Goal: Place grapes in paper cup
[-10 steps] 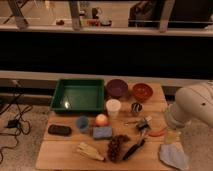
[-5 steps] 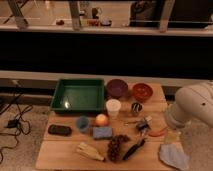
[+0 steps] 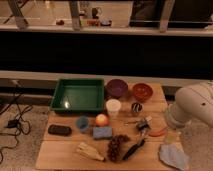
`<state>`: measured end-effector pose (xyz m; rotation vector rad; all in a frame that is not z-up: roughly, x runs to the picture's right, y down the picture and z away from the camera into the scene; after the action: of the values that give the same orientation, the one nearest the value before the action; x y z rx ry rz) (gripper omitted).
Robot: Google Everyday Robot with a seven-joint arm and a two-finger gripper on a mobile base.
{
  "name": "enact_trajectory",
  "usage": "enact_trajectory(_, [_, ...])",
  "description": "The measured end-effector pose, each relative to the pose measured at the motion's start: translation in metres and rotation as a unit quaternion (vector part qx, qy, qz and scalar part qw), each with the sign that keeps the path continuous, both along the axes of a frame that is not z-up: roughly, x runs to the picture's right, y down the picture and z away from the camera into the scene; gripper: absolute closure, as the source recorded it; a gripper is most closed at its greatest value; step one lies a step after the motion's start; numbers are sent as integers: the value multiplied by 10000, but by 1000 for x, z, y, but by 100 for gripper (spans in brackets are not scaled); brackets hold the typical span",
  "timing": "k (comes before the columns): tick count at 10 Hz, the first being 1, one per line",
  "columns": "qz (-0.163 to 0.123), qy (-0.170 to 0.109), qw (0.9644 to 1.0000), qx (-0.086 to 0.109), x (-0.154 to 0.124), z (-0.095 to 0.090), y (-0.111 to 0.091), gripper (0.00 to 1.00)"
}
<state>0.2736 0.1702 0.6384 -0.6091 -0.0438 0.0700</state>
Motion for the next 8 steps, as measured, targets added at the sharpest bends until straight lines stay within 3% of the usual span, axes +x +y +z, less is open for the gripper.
enact_trajectory(6, [7, -7, 10000, -2, 0, 0, 0, 20])
enact_trajectory(8, [-67, -19, 9999, -155, -4, 2, 9, 20])
